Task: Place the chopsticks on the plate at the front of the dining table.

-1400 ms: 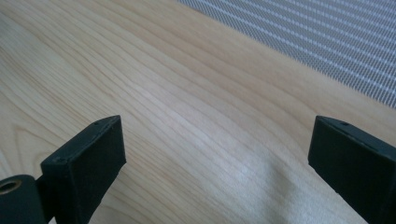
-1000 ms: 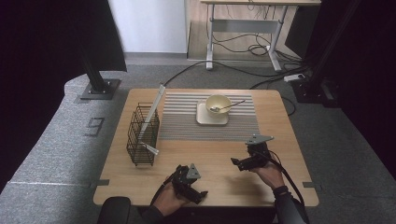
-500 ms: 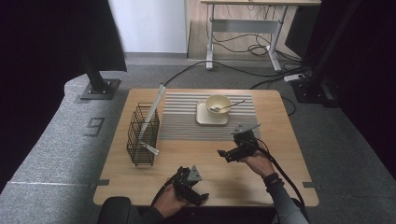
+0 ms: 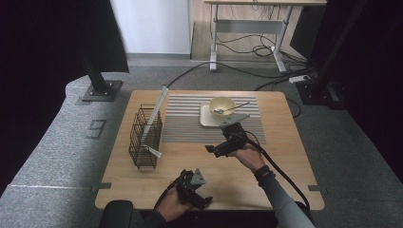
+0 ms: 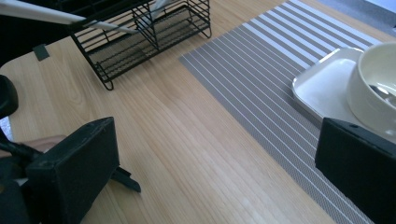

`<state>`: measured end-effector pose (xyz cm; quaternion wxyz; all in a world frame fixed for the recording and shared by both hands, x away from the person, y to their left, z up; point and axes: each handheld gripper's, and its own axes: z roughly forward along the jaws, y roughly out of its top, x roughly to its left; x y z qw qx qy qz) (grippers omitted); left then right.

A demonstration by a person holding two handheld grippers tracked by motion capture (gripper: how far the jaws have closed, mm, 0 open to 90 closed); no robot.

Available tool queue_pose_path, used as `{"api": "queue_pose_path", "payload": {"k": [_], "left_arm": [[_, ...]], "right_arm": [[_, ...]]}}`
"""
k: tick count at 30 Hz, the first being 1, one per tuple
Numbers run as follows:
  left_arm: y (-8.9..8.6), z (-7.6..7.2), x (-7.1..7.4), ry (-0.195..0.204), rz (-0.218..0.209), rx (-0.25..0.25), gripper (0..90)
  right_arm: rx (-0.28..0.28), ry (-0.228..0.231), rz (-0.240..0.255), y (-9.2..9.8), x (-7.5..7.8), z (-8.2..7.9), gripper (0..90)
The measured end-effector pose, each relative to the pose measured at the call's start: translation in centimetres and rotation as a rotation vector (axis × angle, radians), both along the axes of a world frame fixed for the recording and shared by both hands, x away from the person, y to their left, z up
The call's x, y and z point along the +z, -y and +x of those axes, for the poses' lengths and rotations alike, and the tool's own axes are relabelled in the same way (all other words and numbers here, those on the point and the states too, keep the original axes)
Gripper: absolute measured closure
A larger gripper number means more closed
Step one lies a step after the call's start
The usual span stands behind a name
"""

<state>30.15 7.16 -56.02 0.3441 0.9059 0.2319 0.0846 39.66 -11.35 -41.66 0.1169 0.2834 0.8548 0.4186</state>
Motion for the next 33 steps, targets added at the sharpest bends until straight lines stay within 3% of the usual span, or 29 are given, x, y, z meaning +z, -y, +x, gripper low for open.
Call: {"api": "queue_pose_path", "payload": {"k": [6, 20, 33], "left_arm": [[0.0, 0.0, 0.0, 0.002, 0.003, -0.002, 0.0], [0.0, 0.0, 0.0, 0.0, 0.001, 0.002, 0.0], [0.0, 0.0, 0.0, 0.001, 0.001, 0.002, 0.0]], "right_arm": [[0.039, 0.002, -0.049, -2.2, 0.7, -0.1, 0.0], [0.113, -0.027, -0.04, -7.4, 0.9, -0.3, 0.0], [0.185, -0.014, -0.084, -11.3, 0.3, -1.1, 0.3]]}}
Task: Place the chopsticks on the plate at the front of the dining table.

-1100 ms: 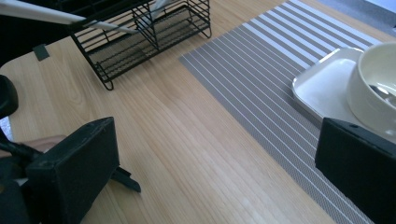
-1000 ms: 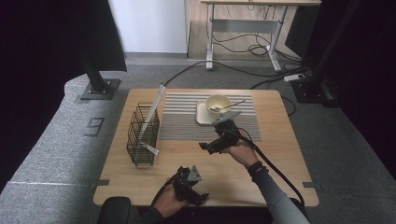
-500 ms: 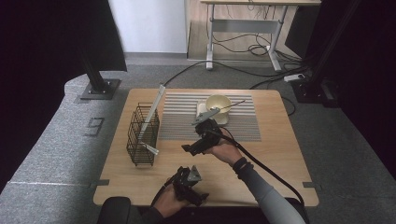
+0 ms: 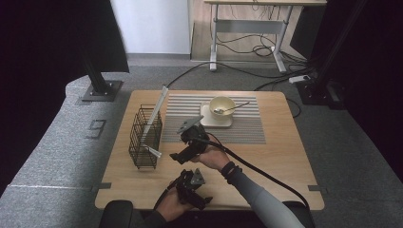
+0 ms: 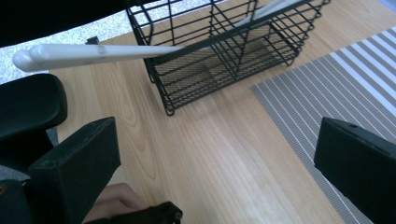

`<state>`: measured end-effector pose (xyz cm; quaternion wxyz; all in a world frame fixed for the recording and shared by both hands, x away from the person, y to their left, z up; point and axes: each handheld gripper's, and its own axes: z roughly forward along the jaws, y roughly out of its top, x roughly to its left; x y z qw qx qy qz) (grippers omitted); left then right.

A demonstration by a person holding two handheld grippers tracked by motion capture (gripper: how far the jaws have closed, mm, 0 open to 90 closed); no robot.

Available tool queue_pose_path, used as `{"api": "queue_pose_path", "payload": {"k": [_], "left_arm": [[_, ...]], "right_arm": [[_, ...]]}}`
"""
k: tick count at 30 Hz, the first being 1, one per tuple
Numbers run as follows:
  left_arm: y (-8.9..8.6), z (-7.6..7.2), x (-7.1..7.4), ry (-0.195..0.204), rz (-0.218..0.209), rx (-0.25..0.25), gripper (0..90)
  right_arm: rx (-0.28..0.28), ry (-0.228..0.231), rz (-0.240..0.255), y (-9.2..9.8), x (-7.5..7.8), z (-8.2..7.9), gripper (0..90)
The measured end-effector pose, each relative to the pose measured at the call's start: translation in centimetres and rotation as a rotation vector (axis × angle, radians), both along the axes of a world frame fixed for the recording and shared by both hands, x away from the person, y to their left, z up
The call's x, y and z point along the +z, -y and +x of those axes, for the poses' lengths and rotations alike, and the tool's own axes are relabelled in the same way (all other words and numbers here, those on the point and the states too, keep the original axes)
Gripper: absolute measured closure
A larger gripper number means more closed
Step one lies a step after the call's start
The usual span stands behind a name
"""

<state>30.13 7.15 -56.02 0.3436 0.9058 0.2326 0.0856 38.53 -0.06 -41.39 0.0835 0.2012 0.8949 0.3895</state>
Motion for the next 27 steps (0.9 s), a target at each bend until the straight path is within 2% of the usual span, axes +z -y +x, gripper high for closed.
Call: {"api": "queue_pose_path", "payload": {"k": [5, 12, 17, 21, 27], "left_arm": [[0.0, 0.0, 0.0, 0.0, 0.0, 0.0, 0.0], [0.0, 0.0, 0.0, 0.0, 0.0, 0.002, 0.0], [0.0, 0.0, 0.0, -0.001, 0.003, 0.0, 0.0], [0.0, 0.0, 0.0, 0.001, -0.002, -0.001, 0.0], [0.0, 0.0, 0.0, -0.002, 0.002, -0.002, 0.0]], "right_arm": [[0.014, -0.001, 0.014, -1.3, -0.2, -0.3, 3.4], [0.012, -0.011, 0.034, -2.3, -0.4, -0.4, 6.5], [0.017, 0.0, 0.035, -2.8, -0.4, -0.7, 13.0], [0.021, -0.002, 0.042, -3.1, -0.3, -0.9, 14.8], [0.049, 0.03, 0.018, -4.0, -0.1, -1.6, 30.3]]}}
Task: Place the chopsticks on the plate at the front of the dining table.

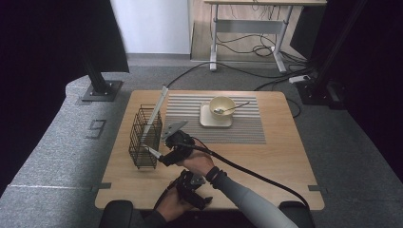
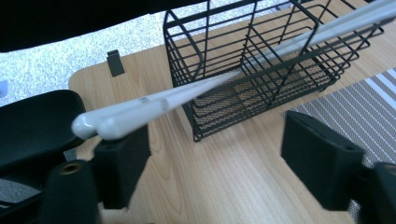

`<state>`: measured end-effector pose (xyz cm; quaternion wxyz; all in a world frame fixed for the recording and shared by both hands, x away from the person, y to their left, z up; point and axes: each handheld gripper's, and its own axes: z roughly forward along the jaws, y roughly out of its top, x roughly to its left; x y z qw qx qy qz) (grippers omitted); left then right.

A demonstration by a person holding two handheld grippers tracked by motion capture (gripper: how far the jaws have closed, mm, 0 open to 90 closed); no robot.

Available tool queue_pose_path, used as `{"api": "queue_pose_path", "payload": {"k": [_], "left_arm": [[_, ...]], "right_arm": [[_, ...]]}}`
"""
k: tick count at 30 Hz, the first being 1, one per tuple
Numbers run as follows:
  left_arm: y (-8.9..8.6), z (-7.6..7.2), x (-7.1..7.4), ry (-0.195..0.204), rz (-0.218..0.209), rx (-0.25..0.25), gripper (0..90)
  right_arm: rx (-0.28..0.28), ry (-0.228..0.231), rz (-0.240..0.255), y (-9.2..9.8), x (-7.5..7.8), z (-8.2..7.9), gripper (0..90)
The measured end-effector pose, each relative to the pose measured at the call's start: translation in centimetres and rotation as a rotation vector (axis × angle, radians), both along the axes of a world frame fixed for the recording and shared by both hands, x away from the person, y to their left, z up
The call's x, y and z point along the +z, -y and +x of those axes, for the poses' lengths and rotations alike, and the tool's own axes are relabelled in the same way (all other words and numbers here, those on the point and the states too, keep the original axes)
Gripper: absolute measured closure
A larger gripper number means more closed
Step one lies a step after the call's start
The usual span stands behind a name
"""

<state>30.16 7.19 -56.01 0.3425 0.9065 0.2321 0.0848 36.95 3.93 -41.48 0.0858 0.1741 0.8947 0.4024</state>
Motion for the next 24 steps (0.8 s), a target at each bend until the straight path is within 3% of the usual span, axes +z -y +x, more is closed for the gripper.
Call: {"api": "queue_pose_path", "payload": {"k": [5, 9, 13, 24], "left_arm": [[0.0, 0.0, 0.0, -0.004, -0.004, 0.003, 0.0], [0.0, 0.0, 0.0, -0.004, -0.004, 0.005, 0.0], [0.0, 0.0, 0.0, -0.002, 0.001, 0.0, 0.0], [0.0, 0.0, 0.0, -0.002, -0.002, 0.003, 0.0]], "right_arm": [[0.019, 0.02, -0.011, -0.4, 0.2, -0.4, 47.0], [0.026, 0.037, -0.011, -0.6, 0.5, -0.6, 55.0], [0.033, 0.084, -0.023, -0.9, 0.9, -1.1, 61.4], [0.051, 0.13, -0.027, -1.1, 1.3, -1.7, 68.8]]}}
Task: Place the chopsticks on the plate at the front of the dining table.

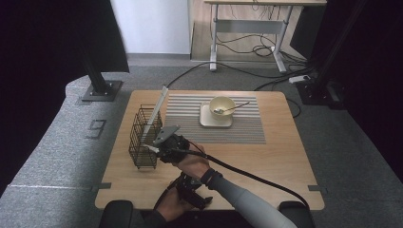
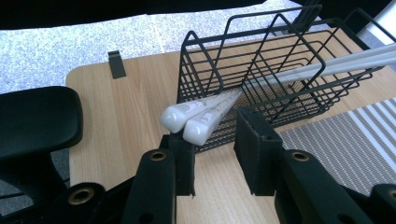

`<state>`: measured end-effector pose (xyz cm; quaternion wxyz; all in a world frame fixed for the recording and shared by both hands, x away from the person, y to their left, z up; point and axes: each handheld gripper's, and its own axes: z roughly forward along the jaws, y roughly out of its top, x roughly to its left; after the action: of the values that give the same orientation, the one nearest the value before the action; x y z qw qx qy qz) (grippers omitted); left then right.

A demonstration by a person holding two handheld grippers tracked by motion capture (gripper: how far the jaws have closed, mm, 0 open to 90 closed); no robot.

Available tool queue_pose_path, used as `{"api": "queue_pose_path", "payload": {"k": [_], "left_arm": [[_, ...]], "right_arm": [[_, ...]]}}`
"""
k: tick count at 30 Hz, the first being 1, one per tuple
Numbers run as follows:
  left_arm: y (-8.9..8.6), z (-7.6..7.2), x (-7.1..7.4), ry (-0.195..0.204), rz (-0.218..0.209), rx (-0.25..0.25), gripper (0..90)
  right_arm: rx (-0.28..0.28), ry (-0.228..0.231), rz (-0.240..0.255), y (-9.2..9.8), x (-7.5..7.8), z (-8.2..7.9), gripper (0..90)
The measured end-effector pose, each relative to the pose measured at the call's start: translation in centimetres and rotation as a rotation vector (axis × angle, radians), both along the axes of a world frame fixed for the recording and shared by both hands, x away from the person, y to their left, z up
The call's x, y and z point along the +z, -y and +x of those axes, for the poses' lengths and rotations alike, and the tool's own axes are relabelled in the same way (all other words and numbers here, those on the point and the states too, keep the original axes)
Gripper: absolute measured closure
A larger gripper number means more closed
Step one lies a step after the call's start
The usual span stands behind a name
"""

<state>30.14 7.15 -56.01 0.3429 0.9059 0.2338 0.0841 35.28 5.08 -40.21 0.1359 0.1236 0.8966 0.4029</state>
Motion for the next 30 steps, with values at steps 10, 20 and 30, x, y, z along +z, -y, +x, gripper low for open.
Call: {"api": "queue_pose_path", "payload": {"k": [10, 20, 30], "left_arm": [[0.0, 0.0, 0.0, 0.0, 0.001, 0.001, 0.0], [0.0, 0.0, 0.0, 0.002, 0.002, 0.003, 0.0], [0.1, 0.0, 0.0, 0.005, 0.0, -0.001, 0.0]], "right_arm": [[0.001, 0.0, -0.014, 0.0, 0.2, 0.0, 72.2], [-0.033, 0.015, -0.026, 0.1, 0.2, 0.2, 76.2], [-0.064, 0.042, -0.048, 0.8, 1.1, 0.2, 82.4]]}}
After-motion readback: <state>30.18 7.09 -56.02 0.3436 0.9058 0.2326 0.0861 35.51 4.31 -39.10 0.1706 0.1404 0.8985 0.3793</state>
